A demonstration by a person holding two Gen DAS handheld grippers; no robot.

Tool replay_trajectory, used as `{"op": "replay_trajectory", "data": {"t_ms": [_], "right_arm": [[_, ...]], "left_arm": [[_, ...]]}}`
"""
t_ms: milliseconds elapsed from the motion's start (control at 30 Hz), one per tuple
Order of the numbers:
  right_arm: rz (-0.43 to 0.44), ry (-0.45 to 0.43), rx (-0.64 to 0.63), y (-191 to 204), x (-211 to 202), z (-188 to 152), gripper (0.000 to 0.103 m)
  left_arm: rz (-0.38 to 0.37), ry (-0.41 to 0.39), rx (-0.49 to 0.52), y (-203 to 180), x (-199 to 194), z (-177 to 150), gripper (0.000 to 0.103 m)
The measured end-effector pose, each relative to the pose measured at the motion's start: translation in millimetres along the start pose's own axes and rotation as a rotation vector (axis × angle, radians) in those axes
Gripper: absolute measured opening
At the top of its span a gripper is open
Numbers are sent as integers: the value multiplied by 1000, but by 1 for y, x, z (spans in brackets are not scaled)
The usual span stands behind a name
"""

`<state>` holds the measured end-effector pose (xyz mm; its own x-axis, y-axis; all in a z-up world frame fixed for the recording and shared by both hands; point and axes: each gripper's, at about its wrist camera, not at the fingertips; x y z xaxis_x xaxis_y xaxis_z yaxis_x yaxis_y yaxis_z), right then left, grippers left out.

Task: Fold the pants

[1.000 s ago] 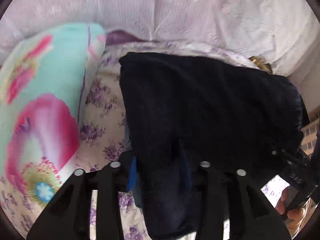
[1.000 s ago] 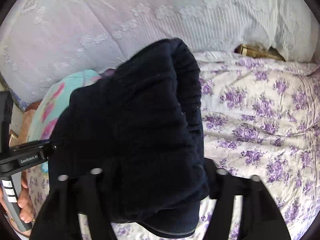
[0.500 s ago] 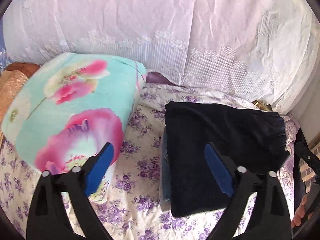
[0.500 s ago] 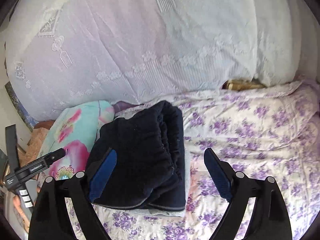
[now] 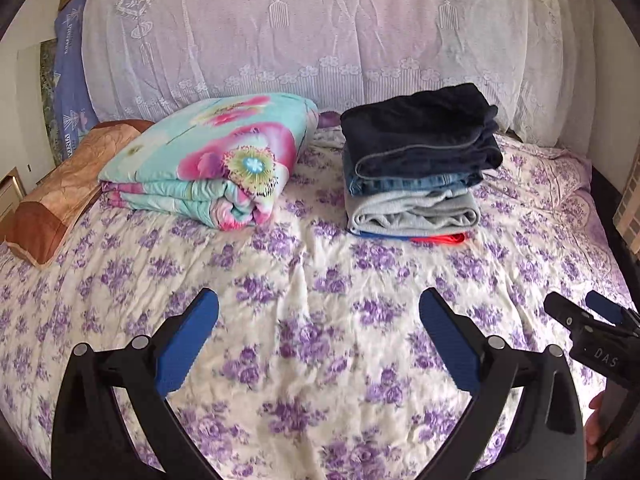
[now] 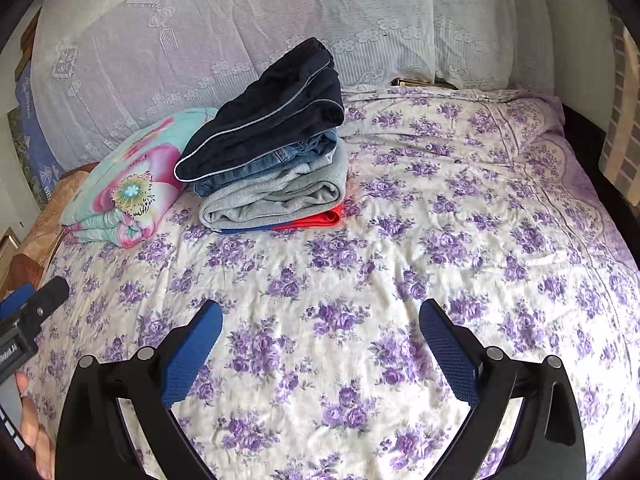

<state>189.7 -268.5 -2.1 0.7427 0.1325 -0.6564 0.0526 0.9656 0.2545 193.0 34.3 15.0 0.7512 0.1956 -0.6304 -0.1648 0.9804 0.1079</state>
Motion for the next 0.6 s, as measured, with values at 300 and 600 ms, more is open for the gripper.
{"op": "replay_trajectory", "data": {"t_ms": [300, 600], "right_arm": [[3, -68, -44, 7, -6, -33, 99], [-17, -61, -72, 9, -3, -39, 99]], "left_arm": [[6, -99, 65, -30, -12, -29, 98], [35, -92, 92, -36, -6, -37, 98]]}}
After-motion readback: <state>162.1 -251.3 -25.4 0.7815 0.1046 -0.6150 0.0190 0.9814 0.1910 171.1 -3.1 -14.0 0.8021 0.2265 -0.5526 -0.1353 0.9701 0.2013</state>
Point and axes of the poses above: each gripper's, at about its wrist camera, not at the fingertips, and x roughly the way its jaws point, y to its left, z to its top, and after that the axes turned 11 degrees about z, right-handed
